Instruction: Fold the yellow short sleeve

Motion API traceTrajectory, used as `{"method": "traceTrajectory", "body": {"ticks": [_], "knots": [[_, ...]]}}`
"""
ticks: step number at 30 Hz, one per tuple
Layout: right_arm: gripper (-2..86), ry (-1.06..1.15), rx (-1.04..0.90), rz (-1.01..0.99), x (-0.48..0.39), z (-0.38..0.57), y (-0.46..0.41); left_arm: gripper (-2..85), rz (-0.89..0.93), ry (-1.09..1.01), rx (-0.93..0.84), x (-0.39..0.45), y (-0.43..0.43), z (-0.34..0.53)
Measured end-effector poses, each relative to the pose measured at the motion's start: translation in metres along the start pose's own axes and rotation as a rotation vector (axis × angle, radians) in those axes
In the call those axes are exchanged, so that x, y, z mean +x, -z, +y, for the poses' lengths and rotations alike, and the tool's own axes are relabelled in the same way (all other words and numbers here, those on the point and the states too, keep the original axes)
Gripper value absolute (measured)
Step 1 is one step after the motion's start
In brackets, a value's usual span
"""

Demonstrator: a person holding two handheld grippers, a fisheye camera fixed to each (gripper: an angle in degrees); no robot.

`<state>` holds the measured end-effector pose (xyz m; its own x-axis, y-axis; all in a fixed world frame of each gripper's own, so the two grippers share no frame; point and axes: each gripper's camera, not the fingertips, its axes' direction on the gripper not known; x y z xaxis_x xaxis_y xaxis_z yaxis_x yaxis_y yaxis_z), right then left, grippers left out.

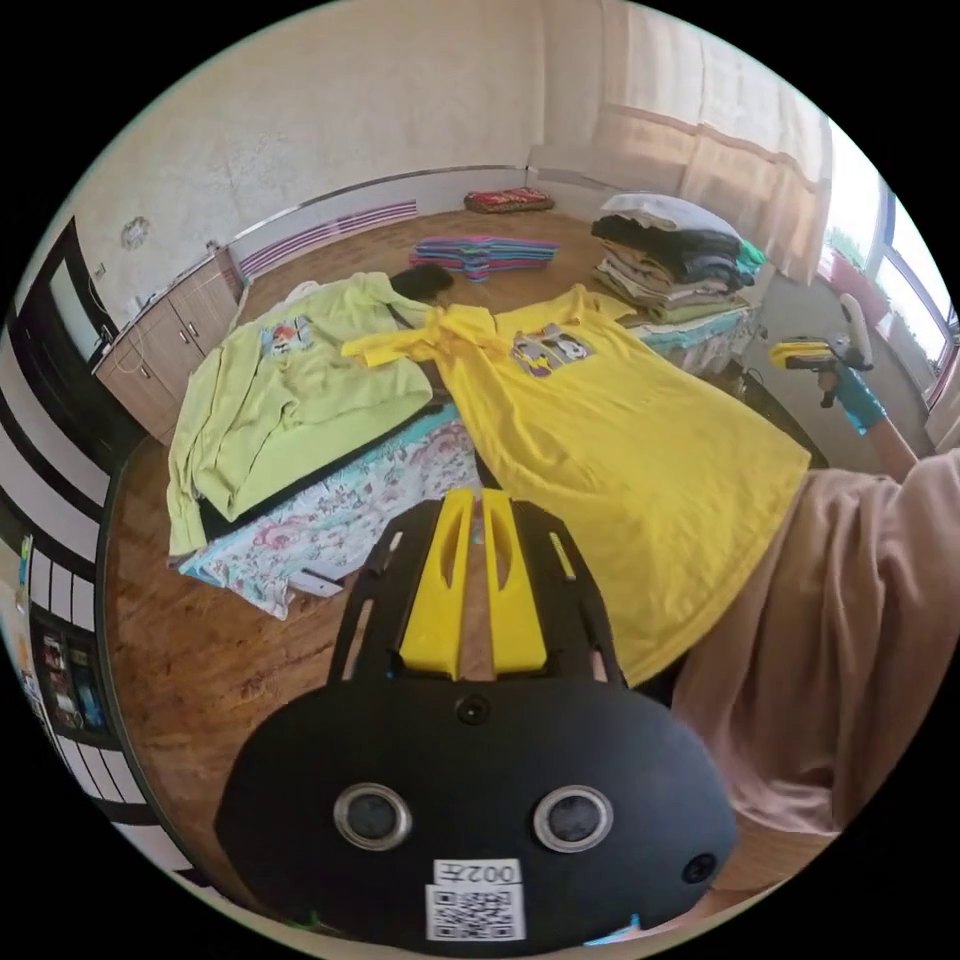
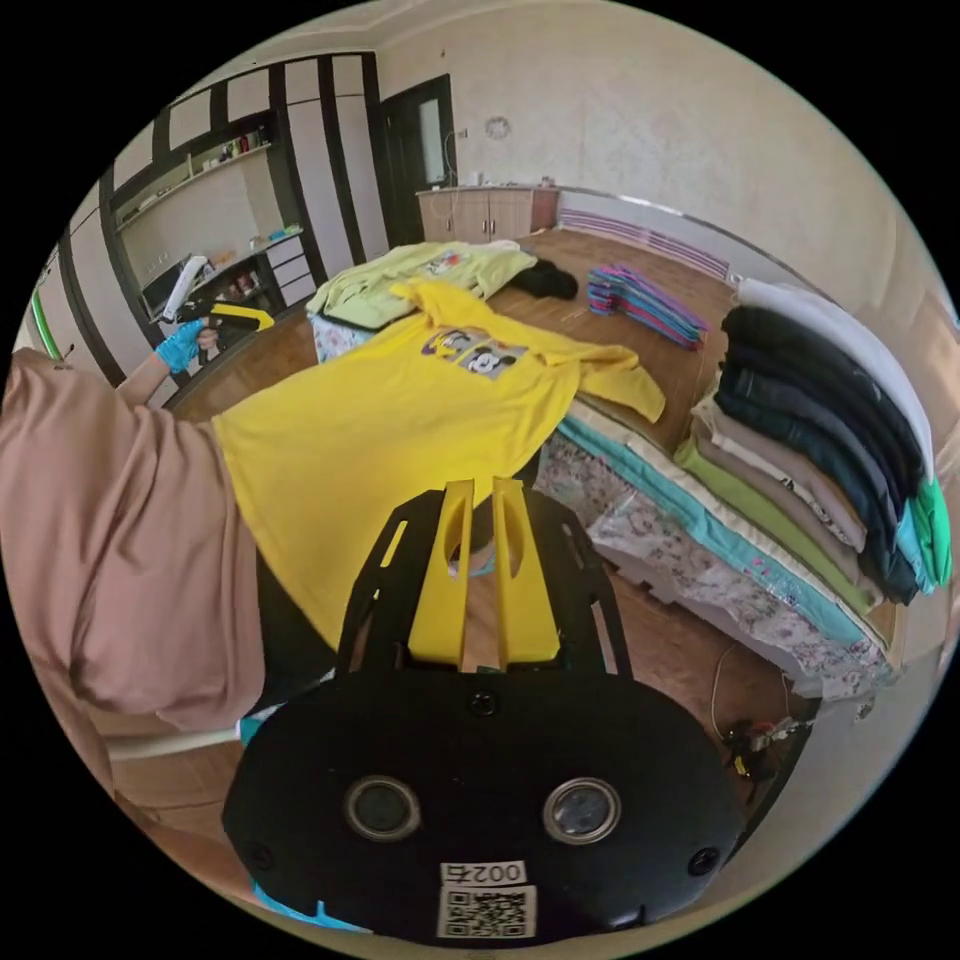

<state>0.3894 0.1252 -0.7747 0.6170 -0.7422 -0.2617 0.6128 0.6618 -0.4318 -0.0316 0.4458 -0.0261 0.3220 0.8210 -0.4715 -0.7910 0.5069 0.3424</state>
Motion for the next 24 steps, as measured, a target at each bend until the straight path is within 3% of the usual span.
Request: {"method": "traceTrajectory", "body": {"ticks": [5, 12, 24], "knots": [[5.1, 0.015, 0.062, 0.062, 0.009, -0.062, -0.036, 0.3, 0.022, -0.011, 0.050, 0.008, -0.051, -0.081], [7.5, -0.005, 0.065, 0.122, 0.032, -0.127, -0.088, 6.0, -0.035, -0.155, -0.059, 0.064, -0.155, -0.169], [10.9, -0.052, -0.059, 0.103, 0.084, -0.228, -0.209, 7.4, -0.073, -0.321, -0.120, 0.144, -0.275, -0.230]]}}
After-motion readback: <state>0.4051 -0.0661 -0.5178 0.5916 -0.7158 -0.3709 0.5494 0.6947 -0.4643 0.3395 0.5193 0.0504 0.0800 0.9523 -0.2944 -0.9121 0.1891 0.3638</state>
